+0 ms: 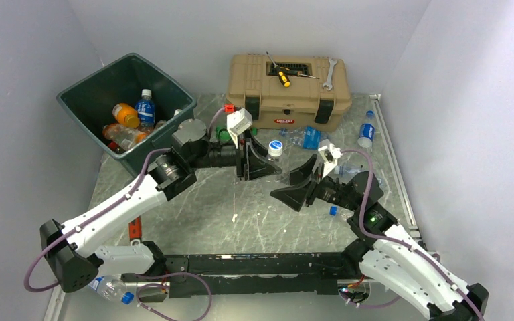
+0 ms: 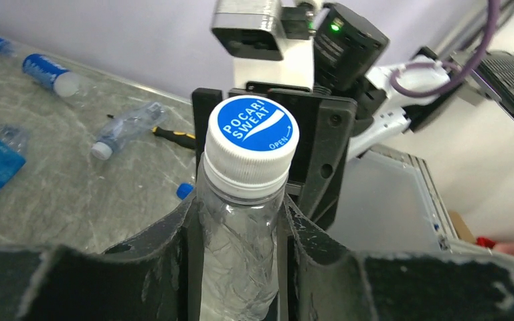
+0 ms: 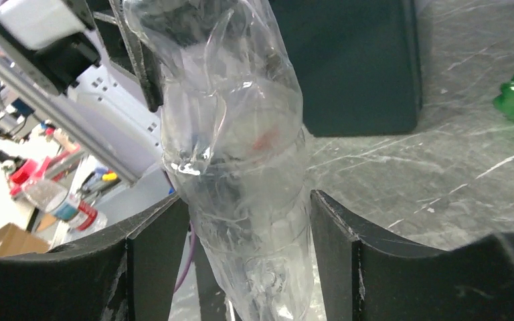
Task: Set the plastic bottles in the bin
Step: Pick up the plastic bottle at the center of the board.
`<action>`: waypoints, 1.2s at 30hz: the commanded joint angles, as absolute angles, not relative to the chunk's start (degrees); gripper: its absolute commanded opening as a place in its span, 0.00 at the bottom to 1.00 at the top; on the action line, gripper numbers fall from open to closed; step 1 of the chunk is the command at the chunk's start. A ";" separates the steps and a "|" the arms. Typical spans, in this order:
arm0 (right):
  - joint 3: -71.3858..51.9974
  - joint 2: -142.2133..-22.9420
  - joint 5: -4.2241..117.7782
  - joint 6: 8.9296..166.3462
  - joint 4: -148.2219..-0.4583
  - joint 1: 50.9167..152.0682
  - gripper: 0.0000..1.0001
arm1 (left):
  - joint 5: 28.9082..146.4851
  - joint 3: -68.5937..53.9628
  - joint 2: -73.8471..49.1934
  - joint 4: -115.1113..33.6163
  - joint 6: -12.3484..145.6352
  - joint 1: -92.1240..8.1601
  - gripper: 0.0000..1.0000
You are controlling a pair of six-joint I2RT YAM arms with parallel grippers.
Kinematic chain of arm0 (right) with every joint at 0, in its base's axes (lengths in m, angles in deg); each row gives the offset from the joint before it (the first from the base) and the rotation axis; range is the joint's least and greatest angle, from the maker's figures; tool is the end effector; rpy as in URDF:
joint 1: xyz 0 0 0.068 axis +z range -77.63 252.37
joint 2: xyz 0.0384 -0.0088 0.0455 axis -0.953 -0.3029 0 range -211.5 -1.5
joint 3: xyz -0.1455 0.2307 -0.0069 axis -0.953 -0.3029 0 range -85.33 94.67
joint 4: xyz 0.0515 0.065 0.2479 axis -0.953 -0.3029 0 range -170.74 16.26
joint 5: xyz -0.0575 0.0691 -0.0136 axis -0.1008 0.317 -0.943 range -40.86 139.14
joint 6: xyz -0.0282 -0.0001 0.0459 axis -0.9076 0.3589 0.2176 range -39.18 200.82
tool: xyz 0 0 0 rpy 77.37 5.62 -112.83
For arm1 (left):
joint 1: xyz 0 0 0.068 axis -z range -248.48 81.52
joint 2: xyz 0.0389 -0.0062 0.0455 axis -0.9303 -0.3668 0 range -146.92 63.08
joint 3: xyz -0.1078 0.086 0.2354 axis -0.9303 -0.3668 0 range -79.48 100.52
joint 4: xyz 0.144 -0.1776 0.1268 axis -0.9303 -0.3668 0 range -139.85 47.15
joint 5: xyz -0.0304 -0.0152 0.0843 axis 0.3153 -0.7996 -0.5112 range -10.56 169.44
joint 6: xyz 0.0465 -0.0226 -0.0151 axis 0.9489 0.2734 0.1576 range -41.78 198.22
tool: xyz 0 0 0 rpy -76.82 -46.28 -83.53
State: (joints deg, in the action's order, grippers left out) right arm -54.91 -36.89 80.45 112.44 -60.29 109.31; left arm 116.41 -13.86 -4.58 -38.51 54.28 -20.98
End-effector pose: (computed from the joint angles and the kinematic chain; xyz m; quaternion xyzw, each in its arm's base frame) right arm 0.1146 0.1093 0.3204 -0.2334 0.6185 0.5564 0.5034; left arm 0.1660 -0.2126 0.4132 0.3580 0.5964 -0.5777 0.4271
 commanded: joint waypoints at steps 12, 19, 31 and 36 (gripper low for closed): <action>-52.03 -42.70 88.17 109.01 -62.77 109.54 0.57 | 127.59 -11.97 -5.18 -34.20 56.24 -20.35 0.12; -55.55 -40.44 84.96 111.21 -56.12 109.58 0.33 | 122.56 -14.45 -2.78 -33.40 55.82 -20.35 0.78; -55.38 -40.10 82.35 109.75 -58.14 109.63 0.29 | 104.64 -10.13 -0.62 -36.79 57.73 -20.34 0.89; -54.92 -40.26 81.55 109.56 -58.74 109.63 0.28 | 104.83 -5.63 -5.12 -42.76 57.75 -19.93 0.82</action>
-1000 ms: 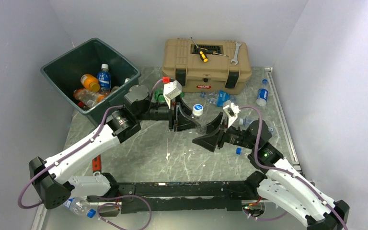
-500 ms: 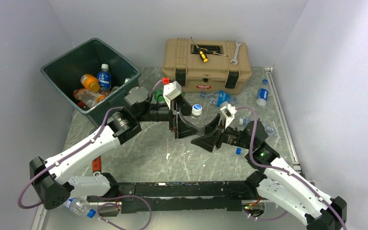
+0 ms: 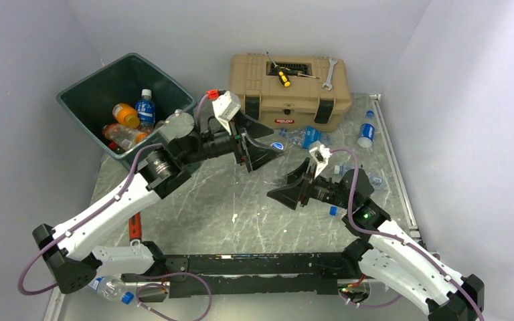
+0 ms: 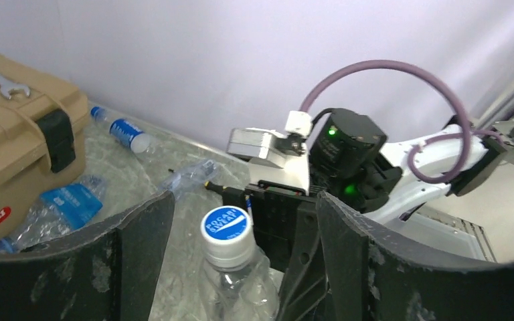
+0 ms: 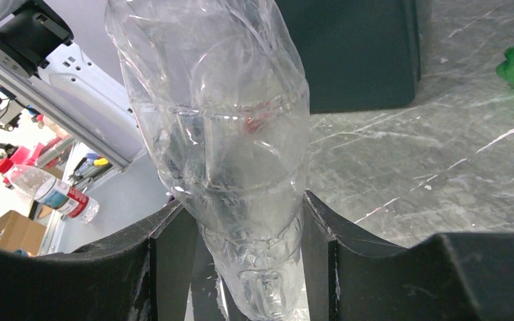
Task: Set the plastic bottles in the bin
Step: Pick up the plastic bottle at the center of the board, then place the plastic bottle in the trash bin.
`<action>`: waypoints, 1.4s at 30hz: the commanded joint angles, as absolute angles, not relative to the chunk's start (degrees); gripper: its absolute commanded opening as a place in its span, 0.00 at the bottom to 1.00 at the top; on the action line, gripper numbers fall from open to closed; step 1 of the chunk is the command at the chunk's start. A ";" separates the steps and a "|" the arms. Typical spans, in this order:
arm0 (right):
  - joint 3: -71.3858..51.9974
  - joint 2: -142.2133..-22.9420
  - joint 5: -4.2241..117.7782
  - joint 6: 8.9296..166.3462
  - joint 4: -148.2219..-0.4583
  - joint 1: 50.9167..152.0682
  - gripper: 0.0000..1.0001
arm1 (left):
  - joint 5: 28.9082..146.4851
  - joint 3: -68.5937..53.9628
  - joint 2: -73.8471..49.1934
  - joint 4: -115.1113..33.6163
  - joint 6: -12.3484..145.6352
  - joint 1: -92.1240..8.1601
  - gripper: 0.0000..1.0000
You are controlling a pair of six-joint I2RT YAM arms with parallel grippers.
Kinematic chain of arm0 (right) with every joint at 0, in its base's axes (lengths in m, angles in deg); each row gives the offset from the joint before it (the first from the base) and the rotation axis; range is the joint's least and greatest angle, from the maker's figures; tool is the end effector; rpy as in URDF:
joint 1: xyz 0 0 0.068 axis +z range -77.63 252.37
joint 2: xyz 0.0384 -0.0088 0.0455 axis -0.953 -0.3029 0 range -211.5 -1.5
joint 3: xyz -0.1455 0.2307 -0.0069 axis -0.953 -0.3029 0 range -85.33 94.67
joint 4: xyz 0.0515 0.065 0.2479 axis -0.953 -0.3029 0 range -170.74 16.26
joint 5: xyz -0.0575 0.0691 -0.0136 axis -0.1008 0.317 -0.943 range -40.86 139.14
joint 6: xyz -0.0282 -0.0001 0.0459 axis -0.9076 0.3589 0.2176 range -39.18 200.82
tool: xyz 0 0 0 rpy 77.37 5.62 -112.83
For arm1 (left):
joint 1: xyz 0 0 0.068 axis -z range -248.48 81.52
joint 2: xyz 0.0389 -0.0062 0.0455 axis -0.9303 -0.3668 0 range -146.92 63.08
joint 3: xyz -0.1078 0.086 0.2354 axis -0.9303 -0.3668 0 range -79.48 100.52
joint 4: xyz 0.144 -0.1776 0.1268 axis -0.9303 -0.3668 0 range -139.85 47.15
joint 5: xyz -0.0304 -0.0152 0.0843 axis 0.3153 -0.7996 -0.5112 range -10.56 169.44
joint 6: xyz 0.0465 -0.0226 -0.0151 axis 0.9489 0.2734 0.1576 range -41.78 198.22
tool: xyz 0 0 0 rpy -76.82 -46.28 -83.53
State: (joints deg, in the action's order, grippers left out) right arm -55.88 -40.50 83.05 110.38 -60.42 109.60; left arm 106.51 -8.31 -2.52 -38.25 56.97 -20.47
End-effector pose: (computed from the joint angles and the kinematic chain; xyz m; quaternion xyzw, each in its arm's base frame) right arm 0.1231 0.1185 0.3050 -0.2562 0.6380 0.5508 0.4732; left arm 0.1573 -0.1987 0.4562 0.3191 0.5653 -0.5474 0.5283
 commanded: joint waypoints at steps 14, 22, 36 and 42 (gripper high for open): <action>-55.08 -39.91 81.77 110.02 -58.47 109.63 0.26 | 104.01 -2.84 -8.23 -47.98 60.17 -18.39 0.47; -54.03 -39.74 83.51 111.13 -60.64 109.63 0.86 | 97.22 -1.66 -5.22 -48.95 62.12 -18.31 0.00; -51.36 -25.55 73.95 105.04 -77.88 109.63 1.00 | 31.94 25.77 -1.53 -56.10 108.43 -18.36 0.00; -54.17 -24.11 73.48 107.69 -76.43 109.63 1.00 | 22.20 21.89 -3.26 -39.51 123.81 -24.30 0.00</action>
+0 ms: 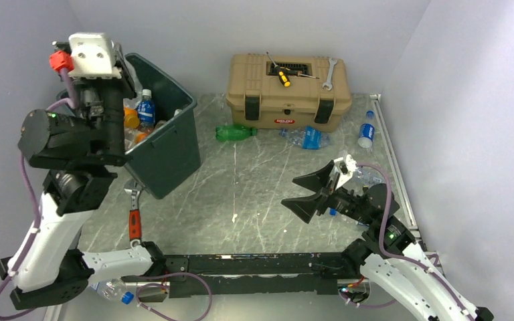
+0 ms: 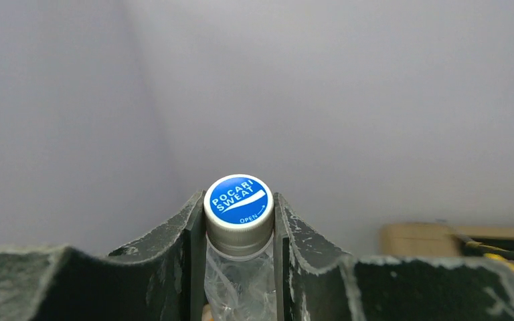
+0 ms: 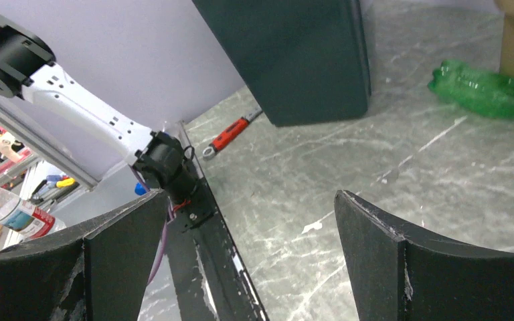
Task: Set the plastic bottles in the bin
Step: Place the plastic bottle in the trash bin.
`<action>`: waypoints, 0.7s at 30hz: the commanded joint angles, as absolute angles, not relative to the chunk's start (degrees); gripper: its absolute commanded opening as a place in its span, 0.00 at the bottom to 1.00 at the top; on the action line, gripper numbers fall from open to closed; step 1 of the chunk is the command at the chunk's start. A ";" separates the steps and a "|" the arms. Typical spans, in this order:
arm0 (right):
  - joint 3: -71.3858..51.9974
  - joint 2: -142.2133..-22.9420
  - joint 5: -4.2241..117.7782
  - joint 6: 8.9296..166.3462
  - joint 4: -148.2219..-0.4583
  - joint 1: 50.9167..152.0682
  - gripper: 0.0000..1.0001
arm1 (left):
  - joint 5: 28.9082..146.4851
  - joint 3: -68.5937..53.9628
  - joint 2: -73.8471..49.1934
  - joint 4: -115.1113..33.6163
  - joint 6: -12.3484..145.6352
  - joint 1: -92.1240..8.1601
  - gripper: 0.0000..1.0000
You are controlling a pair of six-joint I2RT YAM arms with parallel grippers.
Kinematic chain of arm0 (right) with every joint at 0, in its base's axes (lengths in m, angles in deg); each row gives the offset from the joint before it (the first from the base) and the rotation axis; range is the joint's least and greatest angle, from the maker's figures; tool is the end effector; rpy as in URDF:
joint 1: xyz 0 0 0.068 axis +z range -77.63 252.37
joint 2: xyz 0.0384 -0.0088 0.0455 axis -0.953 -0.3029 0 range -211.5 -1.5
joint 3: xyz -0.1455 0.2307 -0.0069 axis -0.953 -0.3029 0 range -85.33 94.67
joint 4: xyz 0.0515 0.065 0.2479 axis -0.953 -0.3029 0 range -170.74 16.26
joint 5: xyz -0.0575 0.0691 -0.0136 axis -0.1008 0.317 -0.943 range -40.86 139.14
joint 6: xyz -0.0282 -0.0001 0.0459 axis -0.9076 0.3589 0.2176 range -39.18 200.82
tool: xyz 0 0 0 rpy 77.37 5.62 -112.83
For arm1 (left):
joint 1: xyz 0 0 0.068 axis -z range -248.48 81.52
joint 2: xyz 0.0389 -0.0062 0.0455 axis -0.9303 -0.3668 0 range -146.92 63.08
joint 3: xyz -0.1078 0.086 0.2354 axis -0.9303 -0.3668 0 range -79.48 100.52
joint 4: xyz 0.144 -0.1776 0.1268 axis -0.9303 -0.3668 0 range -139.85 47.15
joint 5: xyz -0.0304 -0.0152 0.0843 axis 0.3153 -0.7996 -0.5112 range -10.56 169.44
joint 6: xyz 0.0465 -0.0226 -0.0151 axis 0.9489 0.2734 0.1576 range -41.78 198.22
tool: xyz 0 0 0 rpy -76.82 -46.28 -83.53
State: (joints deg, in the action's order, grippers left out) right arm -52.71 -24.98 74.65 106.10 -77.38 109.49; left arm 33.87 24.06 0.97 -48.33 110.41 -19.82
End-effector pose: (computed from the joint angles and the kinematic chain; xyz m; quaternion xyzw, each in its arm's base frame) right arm 0.0831 0.0821 0.3271 -0.2302 0.6354 0.5010 0.5406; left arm 0.0987 -0.0735 0.6121 0.0091 0.5425 0.0565 0.8381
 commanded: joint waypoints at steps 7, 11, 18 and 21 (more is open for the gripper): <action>-57.32 -23.23 74.90 110.60 -74.02 109.63 1.00 | 46.09 24.47 -8.27 -77.22 82.83 -56.93 0.00; -58.30 -22.13 74.61 111.02 -74.29 109.59 1.00 | 53.88 14.94 -6.30 -76.92 72.71 -63.98 0.00; -58.16 -22.40 73.62 109.29 -76.29 109.63 1.00 | 61.22 3.42 -3.09 -75.50 65.41 -65.41 0.00; -58.26 -23.17 73.35 109.12 -75.99 109.63 1.00 | 62.71 0.12 -1.13 -74.98 63.91 -65.39 0.00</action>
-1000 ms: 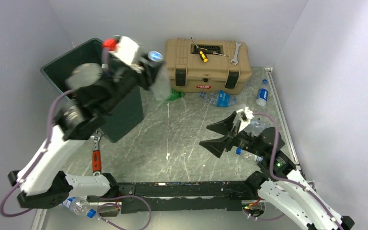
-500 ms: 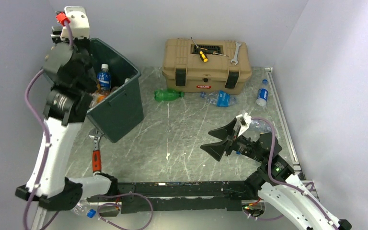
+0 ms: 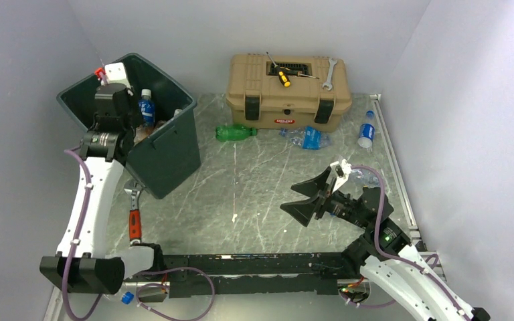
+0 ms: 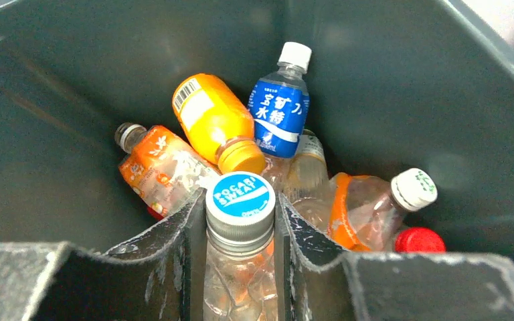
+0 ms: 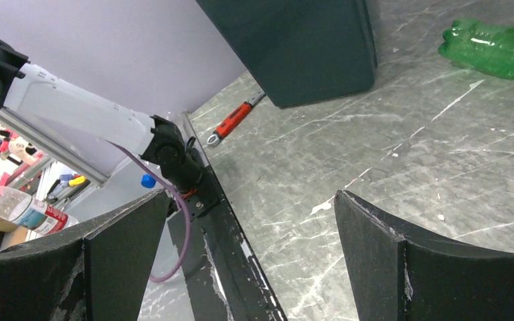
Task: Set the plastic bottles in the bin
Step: Place the plastic bottle in the trash bin.
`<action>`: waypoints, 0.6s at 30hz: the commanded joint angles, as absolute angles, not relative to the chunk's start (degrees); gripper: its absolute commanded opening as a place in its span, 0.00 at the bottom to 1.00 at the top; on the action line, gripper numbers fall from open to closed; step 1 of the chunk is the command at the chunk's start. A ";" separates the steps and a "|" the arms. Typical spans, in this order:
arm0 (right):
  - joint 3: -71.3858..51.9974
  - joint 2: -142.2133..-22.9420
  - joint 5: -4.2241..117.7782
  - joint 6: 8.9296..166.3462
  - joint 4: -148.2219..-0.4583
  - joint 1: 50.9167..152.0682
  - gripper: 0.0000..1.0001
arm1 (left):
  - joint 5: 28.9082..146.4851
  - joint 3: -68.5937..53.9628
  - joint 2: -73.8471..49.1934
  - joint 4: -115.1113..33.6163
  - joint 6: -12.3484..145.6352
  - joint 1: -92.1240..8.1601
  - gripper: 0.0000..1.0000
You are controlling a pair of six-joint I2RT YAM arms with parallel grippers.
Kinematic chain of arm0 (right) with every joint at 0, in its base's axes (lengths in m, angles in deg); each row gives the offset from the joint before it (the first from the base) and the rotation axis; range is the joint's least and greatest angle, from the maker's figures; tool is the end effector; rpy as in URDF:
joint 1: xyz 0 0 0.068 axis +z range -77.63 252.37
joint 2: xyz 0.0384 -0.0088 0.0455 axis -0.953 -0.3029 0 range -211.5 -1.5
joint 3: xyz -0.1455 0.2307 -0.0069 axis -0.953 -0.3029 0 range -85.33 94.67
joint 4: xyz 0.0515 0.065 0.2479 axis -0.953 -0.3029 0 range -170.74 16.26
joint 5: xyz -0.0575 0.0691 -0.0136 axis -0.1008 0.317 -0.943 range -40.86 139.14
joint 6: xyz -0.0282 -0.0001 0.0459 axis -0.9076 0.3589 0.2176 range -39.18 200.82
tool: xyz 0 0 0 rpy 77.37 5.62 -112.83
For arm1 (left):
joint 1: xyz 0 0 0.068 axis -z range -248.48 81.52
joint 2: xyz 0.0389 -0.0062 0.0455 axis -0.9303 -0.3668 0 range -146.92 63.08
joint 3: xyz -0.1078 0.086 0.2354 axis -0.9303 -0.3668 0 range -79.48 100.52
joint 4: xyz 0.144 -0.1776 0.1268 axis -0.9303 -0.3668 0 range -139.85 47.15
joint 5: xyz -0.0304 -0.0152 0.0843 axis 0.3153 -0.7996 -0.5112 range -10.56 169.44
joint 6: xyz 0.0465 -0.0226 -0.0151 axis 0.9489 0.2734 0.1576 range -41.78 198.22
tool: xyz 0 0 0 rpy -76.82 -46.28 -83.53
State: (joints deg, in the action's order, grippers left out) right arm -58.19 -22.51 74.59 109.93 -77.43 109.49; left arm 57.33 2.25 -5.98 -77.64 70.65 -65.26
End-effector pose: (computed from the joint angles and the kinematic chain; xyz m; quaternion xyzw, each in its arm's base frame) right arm 0.0838 0.0826 0.2985 -0.2058 0.6621 0.5124 0.5066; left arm 0.2509 -0.0006 0.4322 -0.1378 0.8095 0.1068 0.5606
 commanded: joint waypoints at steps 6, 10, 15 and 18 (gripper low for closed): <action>-58.32 -26.37 73.31 110.09 -73.98 109.63 1.00 | 64.38 -1.92 1.75 -75.87 63.45 -65.41 0.37; -57.47 -29.32 73.28 110.60 -72.29 109.63 1.00 | 64.97 -1.08 3.88 -76.66 64.04 -65.41 0.67; -55.61 -32.28 72.90 110.68 -71.59 109.63 1.00 | 66.94 -0.04 6.73 -77.37 65.67 -65.41 0.74; -54.48 -33.79 72.46 110.83 -71.05 109.63 1.00 | 69.62 -0.14 7.40 -78.42 65.96 -65.38 0.80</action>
